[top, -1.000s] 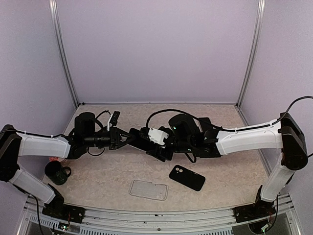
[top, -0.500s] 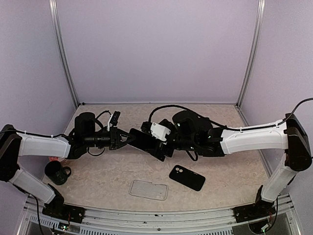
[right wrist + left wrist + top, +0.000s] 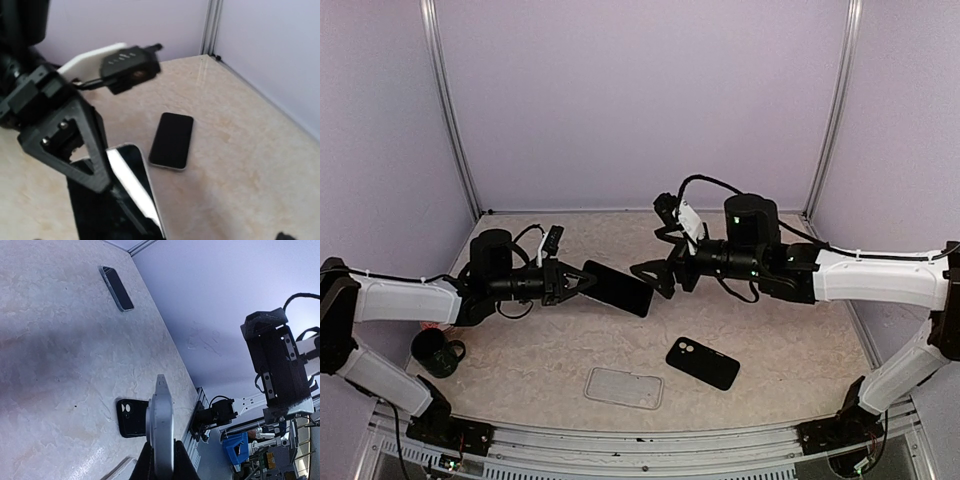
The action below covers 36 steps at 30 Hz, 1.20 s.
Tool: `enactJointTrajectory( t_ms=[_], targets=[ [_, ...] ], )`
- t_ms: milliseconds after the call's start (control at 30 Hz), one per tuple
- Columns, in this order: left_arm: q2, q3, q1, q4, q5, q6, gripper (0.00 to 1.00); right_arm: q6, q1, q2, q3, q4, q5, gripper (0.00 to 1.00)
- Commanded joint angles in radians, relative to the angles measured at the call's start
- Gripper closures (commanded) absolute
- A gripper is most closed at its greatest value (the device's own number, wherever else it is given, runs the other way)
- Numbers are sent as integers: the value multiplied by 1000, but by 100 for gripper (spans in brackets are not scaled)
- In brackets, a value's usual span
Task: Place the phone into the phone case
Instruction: Pass from the left arm to the right
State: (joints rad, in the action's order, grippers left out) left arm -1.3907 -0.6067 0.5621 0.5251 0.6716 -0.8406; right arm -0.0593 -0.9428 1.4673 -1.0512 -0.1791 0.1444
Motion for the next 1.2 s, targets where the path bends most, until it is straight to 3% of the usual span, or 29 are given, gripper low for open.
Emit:
enactJointTrajectory(
  t_ms=[0,233,567,933,1167],
  targets=[
    [51,6,5,90,0,12,100,201,63,-52,61,-77,173,1],
    [61,14,11,160,8,-2,100,438,151,-87,155,-206,338,1],
    [67,21,30,290,8,-49,100,789,238,-22,295,-575,557,5],
    [28,55,61,540,-13,-134,100,977,242,72,319,-781,611,11],
    [-37,27,88,620,-14,-160,100,1018,242,94,330,-824,613,14]
  ],
)
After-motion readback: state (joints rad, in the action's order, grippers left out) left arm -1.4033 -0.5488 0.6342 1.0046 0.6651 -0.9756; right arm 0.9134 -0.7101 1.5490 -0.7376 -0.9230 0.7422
